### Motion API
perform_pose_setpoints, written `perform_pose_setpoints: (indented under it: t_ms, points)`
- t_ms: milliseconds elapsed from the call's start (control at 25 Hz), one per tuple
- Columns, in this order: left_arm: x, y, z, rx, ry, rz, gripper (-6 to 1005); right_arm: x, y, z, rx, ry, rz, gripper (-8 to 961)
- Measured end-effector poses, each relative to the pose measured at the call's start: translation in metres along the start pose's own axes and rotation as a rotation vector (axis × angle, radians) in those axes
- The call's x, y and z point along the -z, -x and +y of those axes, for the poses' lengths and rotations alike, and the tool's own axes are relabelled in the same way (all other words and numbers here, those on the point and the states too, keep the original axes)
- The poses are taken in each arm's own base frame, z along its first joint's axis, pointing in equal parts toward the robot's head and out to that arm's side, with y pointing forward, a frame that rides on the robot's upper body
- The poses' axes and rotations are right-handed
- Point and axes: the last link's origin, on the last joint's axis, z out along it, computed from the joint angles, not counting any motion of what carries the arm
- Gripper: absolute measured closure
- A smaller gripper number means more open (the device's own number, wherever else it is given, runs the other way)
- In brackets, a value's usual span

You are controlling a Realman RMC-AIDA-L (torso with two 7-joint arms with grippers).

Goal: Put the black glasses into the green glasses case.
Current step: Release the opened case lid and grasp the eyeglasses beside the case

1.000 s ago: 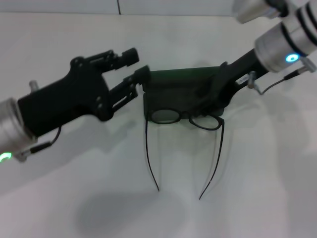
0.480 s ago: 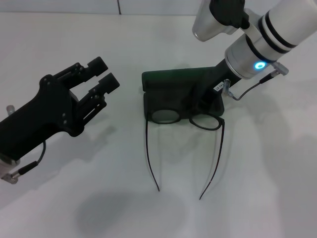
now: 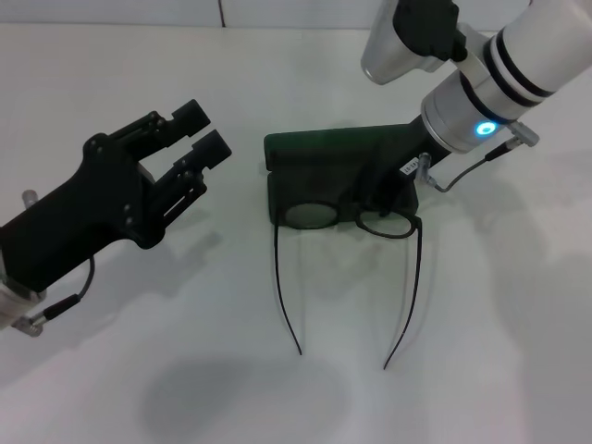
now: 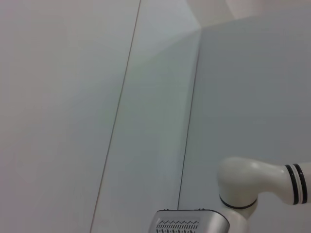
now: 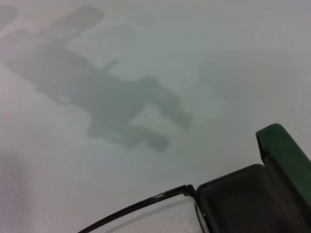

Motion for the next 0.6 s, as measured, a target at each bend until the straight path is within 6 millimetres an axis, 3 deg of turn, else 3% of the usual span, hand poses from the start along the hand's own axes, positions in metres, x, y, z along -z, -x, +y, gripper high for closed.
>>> perform_pose_setpoints:
  t_ms: [240, 600]
  points:
    - [-0.0012, 0.0018, -0.0007, 0.011, -0.001, 0.000, 598, 0.0005, -0.0025, 0.0010, 0.006, 0.004, -0.002, 953]
    - [-0.0012, -0.0012, -0.0017, 0.013, -0.008, 0.019, 599, 0.0079, -0.0057, 0.0058, 0.018, 0.009, -0.054, 955]
